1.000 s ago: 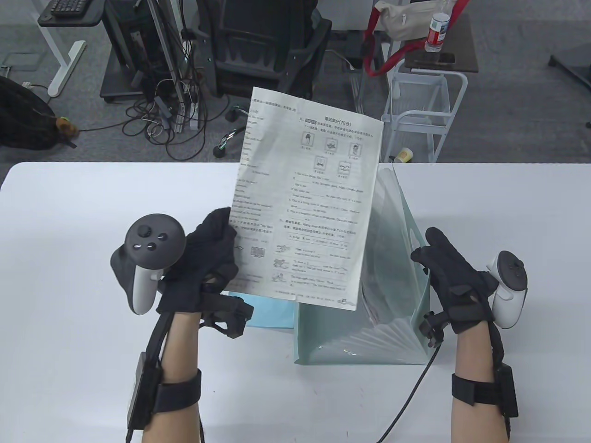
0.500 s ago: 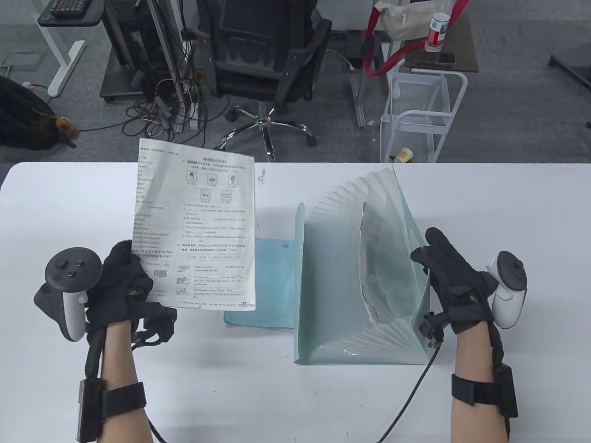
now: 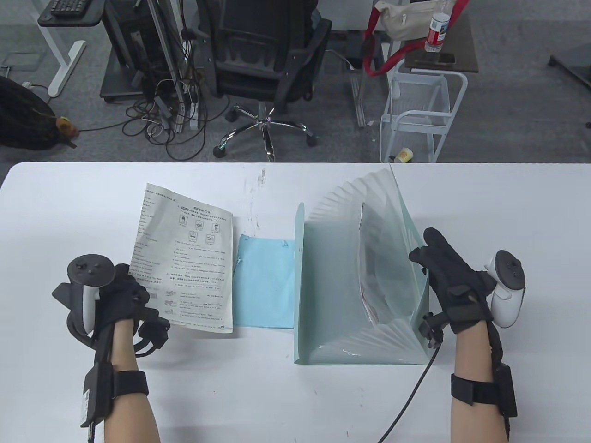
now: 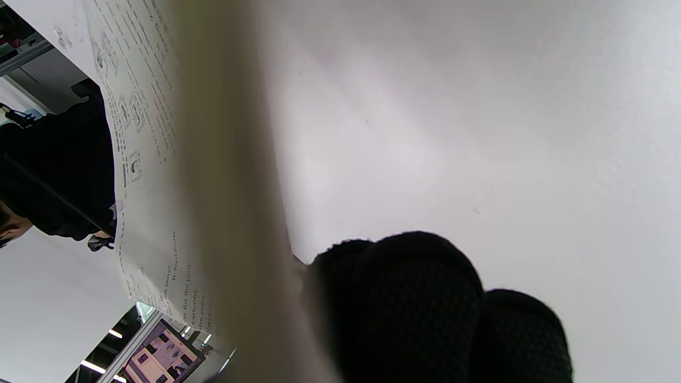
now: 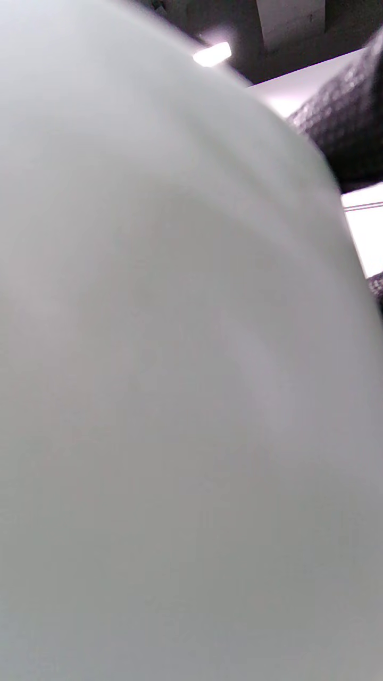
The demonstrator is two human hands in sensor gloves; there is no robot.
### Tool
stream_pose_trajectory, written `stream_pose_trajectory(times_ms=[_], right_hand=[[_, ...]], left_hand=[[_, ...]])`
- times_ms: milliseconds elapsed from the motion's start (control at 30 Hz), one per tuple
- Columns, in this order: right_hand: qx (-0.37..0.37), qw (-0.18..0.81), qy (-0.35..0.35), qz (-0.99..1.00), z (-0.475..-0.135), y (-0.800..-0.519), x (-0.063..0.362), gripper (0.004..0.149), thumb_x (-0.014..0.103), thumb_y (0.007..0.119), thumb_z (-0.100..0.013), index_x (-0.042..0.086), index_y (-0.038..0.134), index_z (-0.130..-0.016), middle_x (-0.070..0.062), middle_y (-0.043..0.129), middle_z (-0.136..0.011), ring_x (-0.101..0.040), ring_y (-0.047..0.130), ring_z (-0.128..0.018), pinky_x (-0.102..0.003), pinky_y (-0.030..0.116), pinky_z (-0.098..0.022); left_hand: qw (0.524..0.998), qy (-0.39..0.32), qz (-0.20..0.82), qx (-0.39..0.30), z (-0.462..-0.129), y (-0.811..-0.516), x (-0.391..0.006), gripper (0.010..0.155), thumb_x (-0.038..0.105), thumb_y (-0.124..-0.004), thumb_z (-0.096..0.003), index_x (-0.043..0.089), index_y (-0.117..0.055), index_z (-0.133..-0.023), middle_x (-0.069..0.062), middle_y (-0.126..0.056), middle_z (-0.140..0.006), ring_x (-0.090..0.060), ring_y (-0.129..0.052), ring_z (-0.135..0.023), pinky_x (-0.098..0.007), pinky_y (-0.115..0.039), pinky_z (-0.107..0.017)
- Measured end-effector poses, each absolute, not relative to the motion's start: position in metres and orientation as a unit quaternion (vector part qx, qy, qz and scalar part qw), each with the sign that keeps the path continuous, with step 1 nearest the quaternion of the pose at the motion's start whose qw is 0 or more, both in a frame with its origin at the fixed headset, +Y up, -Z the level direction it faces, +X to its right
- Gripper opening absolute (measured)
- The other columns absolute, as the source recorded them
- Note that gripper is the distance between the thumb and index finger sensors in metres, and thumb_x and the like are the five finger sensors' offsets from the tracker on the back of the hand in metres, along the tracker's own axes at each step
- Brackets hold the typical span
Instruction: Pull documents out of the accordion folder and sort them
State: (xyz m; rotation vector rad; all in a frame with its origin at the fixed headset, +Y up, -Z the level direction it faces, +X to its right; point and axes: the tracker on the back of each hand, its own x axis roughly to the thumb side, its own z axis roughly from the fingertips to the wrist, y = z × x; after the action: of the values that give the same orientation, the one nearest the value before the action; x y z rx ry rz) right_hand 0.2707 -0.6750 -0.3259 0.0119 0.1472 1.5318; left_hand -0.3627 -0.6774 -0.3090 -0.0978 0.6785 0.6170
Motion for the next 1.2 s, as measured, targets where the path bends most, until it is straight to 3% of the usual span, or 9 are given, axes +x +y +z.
stream_pose_trajectory(times_ms=[300,833,933,1067,1200], right_hand=[[0.004,0.728,0.068,0.682,-0.326,-0.677,0.275,0.084,0.057,0.077,-0.046,0.015,0.037,-0.107,-0.016,0.059,-0.093,-0.047,0.047,-0.098,-0.07,0.04,-0.065],[0.006,0.726,0.071,0.684,-0.327,-0.678,0.274,0.084,0.058,0.077,-0.046,0.016,0.037,-0.107,-0.015,0.059,-0.094,-0.047,0.047,-0.098,-0.07,0.04,-0.065],[0.007,0.729,0.073,0.681,-0.327,-0.679,0.274,0.084,0.058,0.076,-0.046,0.016,0.036,-0.107,-0.015,0.059,-0.094,-0.047,0.047,-0.098,-0.07,0.039,-0.065],[0.009,0.731,0.076,0.678,-0.327,-0.679,0.274,0.085,0.059,0.076,-0.046,0.016,0.036,-0.107,-0.014,0.059,-0.094,-0.046,0.046,-0.099,-0.07,0.039,-0.065],[0.008,0.728,0.07,0.682,-0.327,-0.678,0.273,0.085,0.058,0.077,-0.045,0.016,0.037,-0.107,-0.015,0.06,-0.093,-0.047,0.048,-0.098,-0.07,0.04,-0.064]], left_hand=[[0.904,0.345,0.243,-0.063,-0.32,-0.692,-0.361,0.042,0.026,-0.068,-0.0531,0.028,-0.074,-0.095,-0.005,-0.086,-0.081,-0.024,-0.092,-0.059,-0.052,-0.071,-0.06],[0.899,0.361,0.233,-0.08,-0.324,-0.723,-0.365,0.043,0.029,-0.068,-0.0534,0.03,-0.071,-0.097,-0.005,-0.08,-0.09,-0.031,-0.088,-0.08,-0.058,-0.062,-0.069],[0.897,0.367,0.233,-0.084,-0.323,-0.729,-0.366,0.045,0.03,-0.067,-0.0538,0.031,-0.068,-0.099,-0.008,-0.073,-0.097,-0.035,-0.08,-0.089,-0.06,-0.055,-0.072],[0.896,0.37,0.233,-0.079,-0.321,-0.732,-0.367,0.059,0.033,-0.068,-0.0538,0.028,-0.049,-0.109,-0.015,-0.048,-0.112,-0.042,-0.052,-0.106,-0.061,-0.037,-0.077],[0.901,0.34,0.254,-0.089,-0.323,-0.724,-0.355,0.07,0.044,-0.07,-0.0536,0.029,-0.035,-0.112,-0.017,-0.027,-0.115,-0.044,-0.032,-0.108,-0.061,-0.027,-0.076]])
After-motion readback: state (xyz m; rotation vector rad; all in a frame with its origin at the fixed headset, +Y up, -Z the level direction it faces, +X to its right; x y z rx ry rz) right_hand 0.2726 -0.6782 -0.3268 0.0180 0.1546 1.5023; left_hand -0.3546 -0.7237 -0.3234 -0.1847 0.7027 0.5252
